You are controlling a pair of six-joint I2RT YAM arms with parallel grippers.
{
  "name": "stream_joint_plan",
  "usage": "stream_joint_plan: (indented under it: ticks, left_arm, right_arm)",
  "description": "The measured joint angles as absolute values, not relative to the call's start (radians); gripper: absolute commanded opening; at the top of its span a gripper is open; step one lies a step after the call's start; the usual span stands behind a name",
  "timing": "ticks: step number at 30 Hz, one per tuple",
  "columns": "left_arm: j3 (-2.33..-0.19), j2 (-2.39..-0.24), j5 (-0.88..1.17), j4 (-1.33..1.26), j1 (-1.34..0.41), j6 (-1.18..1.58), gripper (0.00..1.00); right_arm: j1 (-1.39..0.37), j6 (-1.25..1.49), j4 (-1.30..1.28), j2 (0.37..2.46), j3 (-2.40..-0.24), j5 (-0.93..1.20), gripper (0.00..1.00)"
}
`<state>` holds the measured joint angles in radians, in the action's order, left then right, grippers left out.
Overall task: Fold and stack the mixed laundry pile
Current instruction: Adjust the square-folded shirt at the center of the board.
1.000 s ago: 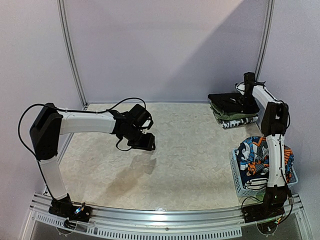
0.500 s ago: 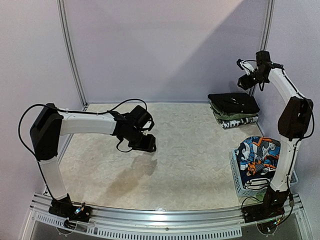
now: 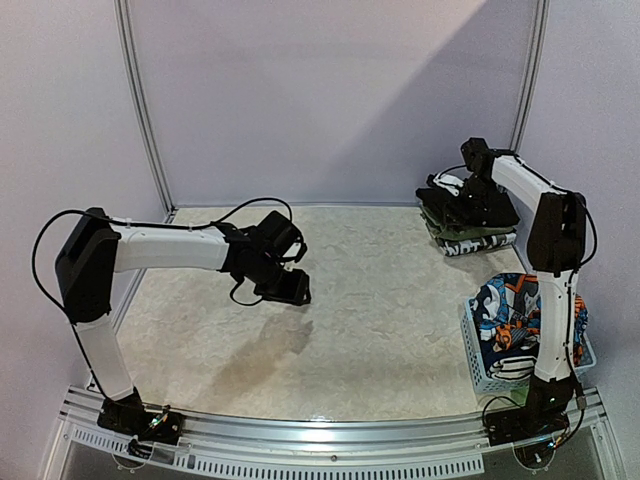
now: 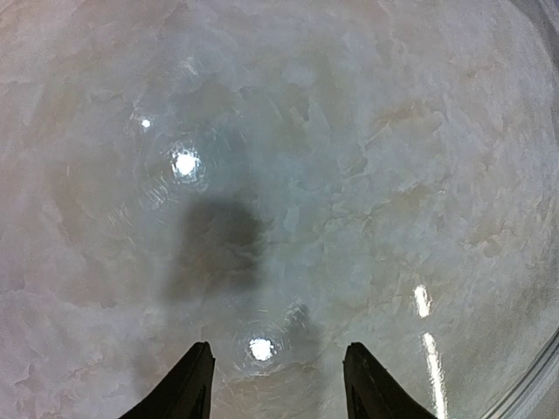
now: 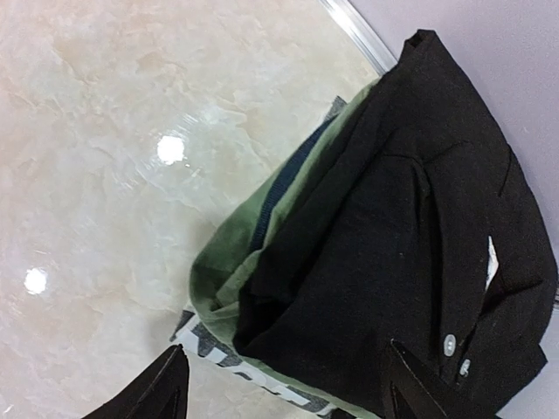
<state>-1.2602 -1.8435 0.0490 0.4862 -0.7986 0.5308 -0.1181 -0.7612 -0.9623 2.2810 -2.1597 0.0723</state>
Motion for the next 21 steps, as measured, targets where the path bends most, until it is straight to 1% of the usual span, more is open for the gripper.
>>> stream_joint_plan:
  ticks: [2,6,8,11,16,20,21]
  left_arm:
    - [-1.260,-1.843,0.049,0.486,-0.799,0.531,0.52]
    - [-1.260,-1.843,0.049,0.485,-0.799,0.531,0.52]
    - [-1.260,-1.843,0.049,0.485,-0.799,0.531,0.52]
    - [-1.255,-1.840,0.049,0.484,-0.799,0.532,0.52]
    - [-1.238,-1.829,0.048,0.484,-0.799,0.532,0.52]
    - [-1.231,-1.823,0.048,0.484,-0.799,0.537,0.52]
    - [-1.229,-1.823,0.048,0.483,-0.800,0.539,0.52]
  right_arm:
    - [-0.125,-0.775,-0.955,2.284,-2.160,0.035,0.70]
    - [-0.136,-0.791,-0.912,2.307,-2.160,-0.048,0.49]
    - [-0.138,-0.785,-0.887,2.321,-2.157,-0.081,0.39]
    - [-0.142,-0.777,-0.860,2.324,-2.136,-0.103,0.29]
    - [-0.148,-0.760,-0.819,2.304,-2.071,-0.119,0.19]
    - [-0.162,-0.749,-0.808,2.249,-1.968,-0.141,0.19]
    - [-0.167,-0.745,-0.807,2.231,-1.948,-0.145,0.21]
